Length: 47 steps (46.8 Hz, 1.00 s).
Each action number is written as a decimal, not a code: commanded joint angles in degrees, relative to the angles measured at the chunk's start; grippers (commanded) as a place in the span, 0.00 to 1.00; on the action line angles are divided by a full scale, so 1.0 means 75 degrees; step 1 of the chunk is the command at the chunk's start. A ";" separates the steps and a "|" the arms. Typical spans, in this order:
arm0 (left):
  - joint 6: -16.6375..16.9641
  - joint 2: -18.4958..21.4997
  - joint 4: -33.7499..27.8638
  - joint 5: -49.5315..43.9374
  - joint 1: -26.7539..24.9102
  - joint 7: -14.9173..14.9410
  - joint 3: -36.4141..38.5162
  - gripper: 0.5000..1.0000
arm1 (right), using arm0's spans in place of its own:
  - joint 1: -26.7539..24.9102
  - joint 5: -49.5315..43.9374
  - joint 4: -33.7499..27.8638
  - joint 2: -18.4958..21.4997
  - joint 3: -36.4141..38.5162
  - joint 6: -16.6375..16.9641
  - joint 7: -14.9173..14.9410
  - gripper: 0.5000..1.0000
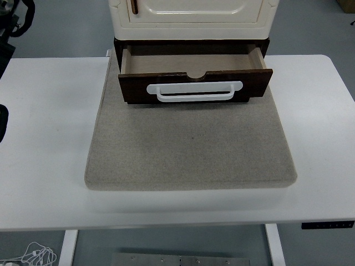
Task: Open the drawer under the combination cabinet
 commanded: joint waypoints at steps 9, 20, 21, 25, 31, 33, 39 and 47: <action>-0.0155 -0.0310 0.0166 -0.0683 0.0704 -0.0118 -0.0003 1.00 | 0.0002 0.0000 0.0001 0.0000 -0.0003 0.0000 0.0000 0.85; -0.0706 -0.0497 0.0166 -0.0847 0.1173 -0.0165 0.0009 1.00 | -0.0010 0.0000 0.0001 0.0000 -0.0003 0.0000 0.0000 0.85; -0.0753 -0.0521 0.0166 -0.0847 0.1196 -0.0165 0.0009 1.00 | -0.0010 0.0000 0.0001 0.0000 -0.0003 0.0000 0.0000 0.85; -0.0917 -0.0579 0.0166 -0.0847 0.1267 -0.0165 0.0009 1.00 | -0.0010 0.0012 0.0001 0.0000 -0.0003 0.0000 0.0000 0.85; -0.0964 -0.0603 0.0166 -0.0847 0.1314 -0.0165 0.0009 1.00 | -0.0010 0.0000 0.0001 0.0000 -0.0003 0.0000 0.0000 0.85; -0.0964 -0.0626 0.0166 -0.0847 0.1314 -0.0165 0.0009 1.00 | -0.0010 0.0000 0.0001 0.0000 -0.0003 0.0000 0.0000 0.85; -0.0929 -0.0685 0.0177 -0.0859 0.1314 -0.0200 -0.0003 1.00 | -0.0010 0.0000 0.0001 0.0000 -0.0003 0.0012 0.0000 0.85; -0.0929 -0.0696 0.0177 -0.0848 0.1325 -0.0212 0.0009 1.00 | -0.0010 0.0012 0.0001 0.0000 0.0009 0.0012 0.0000 0.85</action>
